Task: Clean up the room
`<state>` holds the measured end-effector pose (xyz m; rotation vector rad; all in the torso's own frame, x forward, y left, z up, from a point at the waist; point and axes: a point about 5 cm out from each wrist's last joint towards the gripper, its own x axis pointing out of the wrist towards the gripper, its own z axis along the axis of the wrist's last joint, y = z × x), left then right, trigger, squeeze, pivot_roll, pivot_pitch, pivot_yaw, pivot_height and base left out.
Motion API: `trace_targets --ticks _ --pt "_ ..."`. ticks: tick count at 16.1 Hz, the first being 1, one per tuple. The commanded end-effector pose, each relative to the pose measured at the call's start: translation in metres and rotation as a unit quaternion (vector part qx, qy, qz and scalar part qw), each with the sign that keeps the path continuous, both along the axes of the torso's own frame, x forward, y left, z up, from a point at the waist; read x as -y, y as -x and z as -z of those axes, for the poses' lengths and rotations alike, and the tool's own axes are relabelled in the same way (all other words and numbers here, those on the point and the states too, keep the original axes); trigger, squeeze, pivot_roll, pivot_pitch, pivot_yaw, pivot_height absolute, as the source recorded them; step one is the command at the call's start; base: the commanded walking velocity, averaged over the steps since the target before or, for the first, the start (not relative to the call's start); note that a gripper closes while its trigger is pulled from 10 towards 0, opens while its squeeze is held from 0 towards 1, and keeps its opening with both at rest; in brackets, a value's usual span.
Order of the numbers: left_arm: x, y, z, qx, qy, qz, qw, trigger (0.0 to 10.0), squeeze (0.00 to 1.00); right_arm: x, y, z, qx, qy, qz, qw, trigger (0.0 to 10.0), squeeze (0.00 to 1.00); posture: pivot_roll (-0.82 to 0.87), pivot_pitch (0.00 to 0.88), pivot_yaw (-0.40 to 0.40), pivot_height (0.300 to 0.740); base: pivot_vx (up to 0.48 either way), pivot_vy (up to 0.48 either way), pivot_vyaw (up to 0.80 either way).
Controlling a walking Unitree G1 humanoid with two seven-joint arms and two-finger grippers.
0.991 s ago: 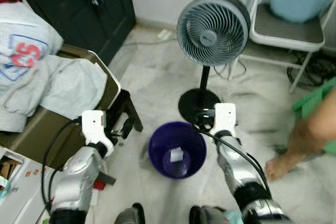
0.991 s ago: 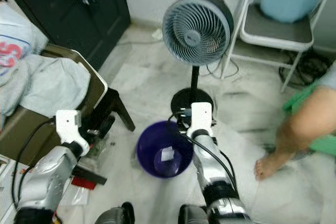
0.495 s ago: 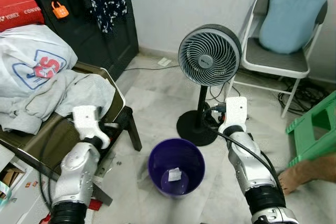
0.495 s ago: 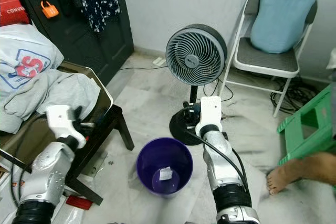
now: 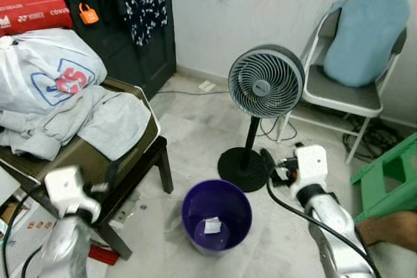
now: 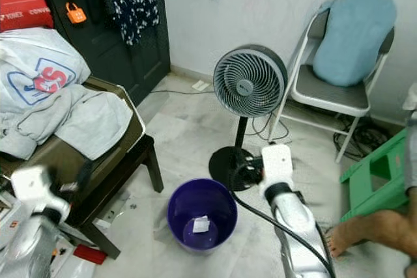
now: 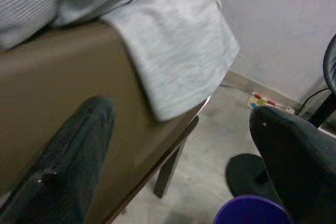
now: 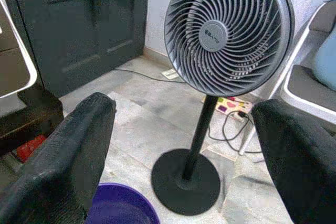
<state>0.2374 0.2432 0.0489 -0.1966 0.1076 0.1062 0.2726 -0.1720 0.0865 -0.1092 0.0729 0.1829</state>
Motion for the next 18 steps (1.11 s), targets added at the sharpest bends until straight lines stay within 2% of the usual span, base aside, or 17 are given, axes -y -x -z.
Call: trace_targets --ticks 1,4,8,15,18 --pt "0.005 -0.004 -0.009 0.022 -0.006 0.004 1.0 10.0 0.0 -0.005 -0.001 -0.009 0.012 0.002 -0.014 1.0 10.0 0.0 -0.14 0.0 -0.023 0.74 0.0 0.0 0.0" --pt "0.01 -0.009 -0.021 0.039 -0.006 0.024 0.999 10.0 0.0 -0.016 -0.001 -0.021 0.031 0.003 -0.03 0.999 10.0 0.0 -0.15 0.013 -0.019 0.74 0.0 0.0 0.0" --pt "0.022 -0.014 -0.032 0.056 0.006 0.047 0.997 10.0 0.0 -0.021 0.005 -0.025 0.033 0.01 -0.039 0.999 10.0 0.0 -0.16 0.04 -0.019 0.74 0.0 0.0 0.64" --pt "0.026 -0.018 -0.032 0.041 0.003 0.049 0.998 10.0 0.0 -0.026 0.0 -0.029 0.034 0.013 -0.044 0.998 10.0 0.0 -0.15 0.04 -0.013 0.74 0.0 0.0 0.8" --pt "0.028 -0.019 -0.032 0.037 0.002 0.056 0.998 10.0 0.0 -0.029 0.002 -0.03 0.035 0.016 -0.047 0.998 10.0 0.0 -0.15 0.047 -0.008 0.74 0.0 0.0 0.19"
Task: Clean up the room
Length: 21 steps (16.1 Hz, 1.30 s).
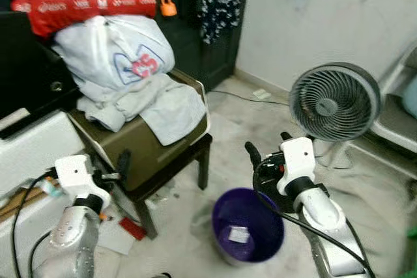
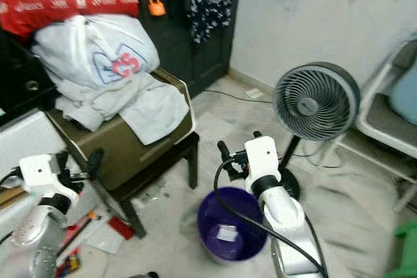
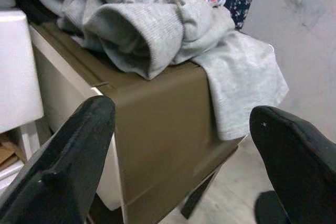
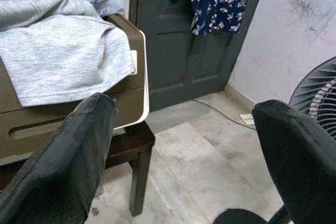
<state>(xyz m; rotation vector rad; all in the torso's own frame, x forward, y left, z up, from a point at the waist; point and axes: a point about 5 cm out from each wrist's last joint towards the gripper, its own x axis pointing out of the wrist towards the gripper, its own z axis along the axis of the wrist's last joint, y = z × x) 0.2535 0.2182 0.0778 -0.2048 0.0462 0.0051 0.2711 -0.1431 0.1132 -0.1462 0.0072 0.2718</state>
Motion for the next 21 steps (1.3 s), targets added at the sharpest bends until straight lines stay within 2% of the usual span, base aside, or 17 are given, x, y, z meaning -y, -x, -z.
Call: trace_targets --ticks 1,7,12,21 --pt "0.0045 -0.0044 -0.0038 0.001 -0.002 0.012 1.0 10.0 0.0 -0.0023 0.0015 -0.0037 0.005 0.006 -0.005 1.0 10.0 0.0 -0.15 0.051 -0.009 0.74 0.0 0.0 0.0" --pt "0.0078 -0.0068 -0.0053 0.001 -0.002 0.015 1.0 10.0 0.0 -0.0045 -0.0031 -0.007 0.01 0.008 -0.01 1.0 10.0 0.0 -0.15 0.062 -0.014 0.74 0.0 0.0 0.67" --pt "0.0049 -0.0116 -0.0069 0.004 -0.027 -0.007 1.0 10.0 0.0 -0.0076 -0.005 -0.0094 0.016 0.008 -0.011 1.0 10.0 0.0 -0.16 0.064 -0.007 0.74 0.0 0.0 0.8" --pt "0.0027 -0.0141 -0.0044 0.002 -0.031 -0.017 0.999 10.0 0.0 -0.01 -0.0076 -0.0116 0.024 0.012 -0.015 1.0 10.0 0.0 -0.16 0.069 -0.006 0.74 0.0 0.0 0.8"
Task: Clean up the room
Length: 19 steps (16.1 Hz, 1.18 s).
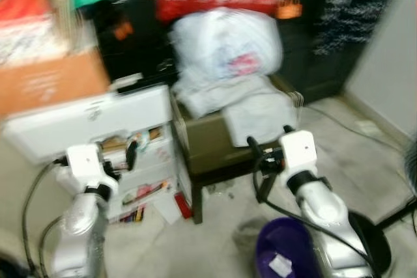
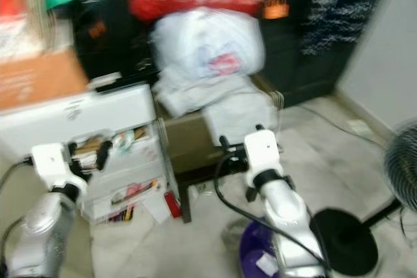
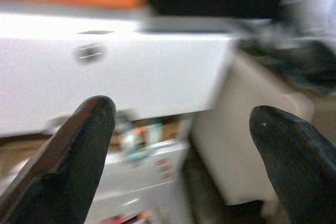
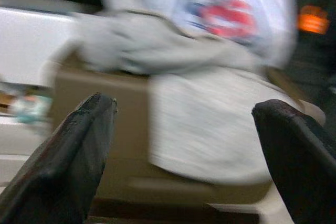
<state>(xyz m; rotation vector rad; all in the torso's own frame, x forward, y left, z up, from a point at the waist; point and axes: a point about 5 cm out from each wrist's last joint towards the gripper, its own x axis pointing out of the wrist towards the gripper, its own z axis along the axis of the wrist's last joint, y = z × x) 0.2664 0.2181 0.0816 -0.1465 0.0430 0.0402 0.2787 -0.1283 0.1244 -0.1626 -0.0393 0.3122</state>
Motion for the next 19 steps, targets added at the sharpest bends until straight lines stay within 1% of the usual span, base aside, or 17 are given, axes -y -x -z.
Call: trace_targets --ticks 1,4,5,6,10,14,19 --pt "0.003 -0.001 -0.001 0.003 -0.002 0.0 1.0 10.0 0.0 0.005 -0.001 -0.001 0.002 0.006 0.008 1.0 10.0 0.0 -0.16 0.069 -0.006 0.74 0.0 0.0 0.8" --pt "-0.003 0.002 0.003 -0.004 -0.007 -0.005 1.0 10.0 0.0 0.007 -0.002 -0.002 0.005 0.008 0.011 1.0 10.0 0.0 -0.16 0.069 -0.006 0.74 0.0 0.0 0.8" --pt "-0.009 0.003 0.004 -0.007 -0.011 -0.014 1.0 10.0 0.0 0.006 -0.002 -0.001 0.005 0.009 0.011 1.0 10.0 0.0 -0.16 0.07 -0.006 0.74 0.0 0.0 0.8" --pt "-0.012 0.003 0.004 -0.006 -0.015 -0.018 1.0 10.0 0.0 0.005 -0.002 -0.001 0.005 0.009 0.009 1.0 10.0 0.0 -0.16 0.071 -0.008 0.74 0.0 0.0 0.8" --pt "-0.01 0.002 0.004 -0.005 -0.02 -0.017 1.0 10.0 0.0 0.004 -0.005 -0.003 0.009 0.009 0.008 1.0 10.0 0.0 -0.16 0.069 -0.009 0.74 0.0 0.0 0.8" --pt "-0.009 0.004 0.006 -0.011 -0.009 -0.011 1.0 10.0 0.0 0.005 -0.005 -0.003 0.009 0.009 0.008 1.0 10.0 0.0 -0.16 0.067 -0.01 0.74 0.0 0.0 0.8" --pt "-0.009 0.004 0.007 -0.01 -0.011 -0.008 1.0 10.0 0.0 0.003 -0.006 -0.002 0.008 0.009 0.005 1.0 10.0 0.0 -0.15 0.054 -0.01 0.74 0.0 0.0 0.55"
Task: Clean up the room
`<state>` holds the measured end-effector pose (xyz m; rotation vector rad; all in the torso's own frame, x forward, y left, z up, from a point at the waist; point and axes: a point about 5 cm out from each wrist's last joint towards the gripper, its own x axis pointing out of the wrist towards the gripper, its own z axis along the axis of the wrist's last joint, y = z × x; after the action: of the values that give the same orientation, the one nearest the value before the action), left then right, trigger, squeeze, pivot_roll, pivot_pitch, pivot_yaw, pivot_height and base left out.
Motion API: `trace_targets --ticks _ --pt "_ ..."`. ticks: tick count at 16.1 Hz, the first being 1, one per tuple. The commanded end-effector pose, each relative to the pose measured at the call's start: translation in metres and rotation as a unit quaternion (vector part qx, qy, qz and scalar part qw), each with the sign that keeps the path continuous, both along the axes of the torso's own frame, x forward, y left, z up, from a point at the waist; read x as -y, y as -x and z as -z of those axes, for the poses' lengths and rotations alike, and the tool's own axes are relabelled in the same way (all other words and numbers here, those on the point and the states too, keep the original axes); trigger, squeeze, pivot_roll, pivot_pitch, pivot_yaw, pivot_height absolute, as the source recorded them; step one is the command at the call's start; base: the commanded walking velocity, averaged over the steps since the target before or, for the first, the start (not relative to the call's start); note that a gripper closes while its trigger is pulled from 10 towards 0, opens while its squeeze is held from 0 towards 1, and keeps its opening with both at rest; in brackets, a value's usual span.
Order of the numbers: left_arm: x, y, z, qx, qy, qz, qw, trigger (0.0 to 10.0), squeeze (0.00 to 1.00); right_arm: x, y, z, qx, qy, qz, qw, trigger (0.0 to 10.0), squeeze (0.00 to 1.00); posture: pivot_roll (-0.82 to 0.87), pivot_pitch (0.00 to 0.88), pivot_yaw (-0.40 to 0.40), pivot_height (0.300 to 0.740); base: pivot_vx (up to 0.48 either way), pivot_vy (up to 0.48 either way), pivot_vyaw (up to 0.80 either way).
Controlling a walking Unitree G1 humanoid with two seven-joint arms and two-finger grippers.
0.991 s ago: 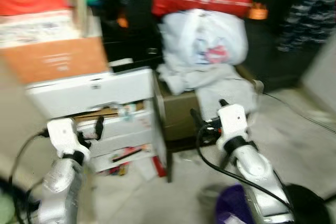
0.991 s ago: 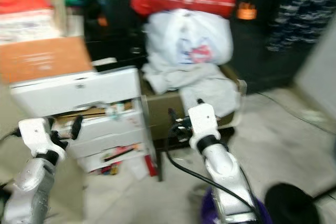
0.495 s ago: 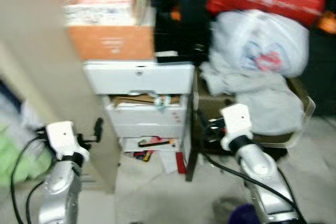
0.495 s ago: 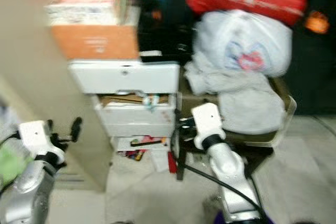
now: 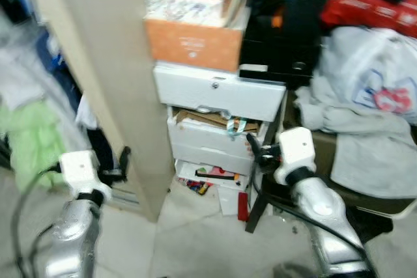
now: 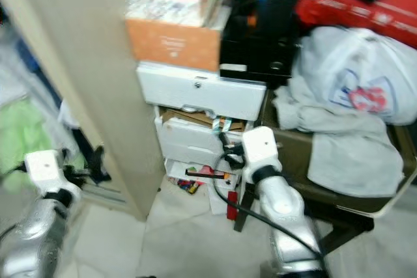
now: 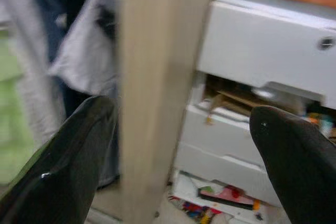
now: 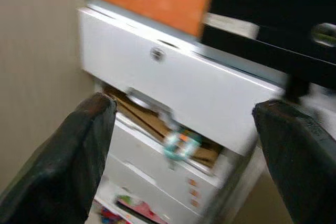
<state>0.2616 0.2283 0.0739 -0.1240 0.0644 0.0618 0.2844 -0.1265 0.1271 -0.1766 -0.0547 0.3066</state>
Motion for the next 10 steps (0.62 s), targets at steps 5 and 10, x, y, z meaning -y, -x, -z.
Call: trace_targets --ticks 5,10 --pt "0.0019 -0.003 -0.0012 0.001 0.003 0.002 1.0 10.0 0.0 0.0033 -0.0016 0.0013 -0.004 -0.016 0.006 1.0 10.0 0.0 -0.15 0.05 -0.007 0.74 0.0 0.0 0.0" --pt "0.002 -0.0043 -0.0012 -0.001 0.005 0.003 1.0 10.0 0.0 0.0043 -0.0017 0.0023 -0.004 -0.02 0.013 1.0 10.0 0.0 -0.15 0.06 -0.006 0.74 0.0 0.0 0.0"
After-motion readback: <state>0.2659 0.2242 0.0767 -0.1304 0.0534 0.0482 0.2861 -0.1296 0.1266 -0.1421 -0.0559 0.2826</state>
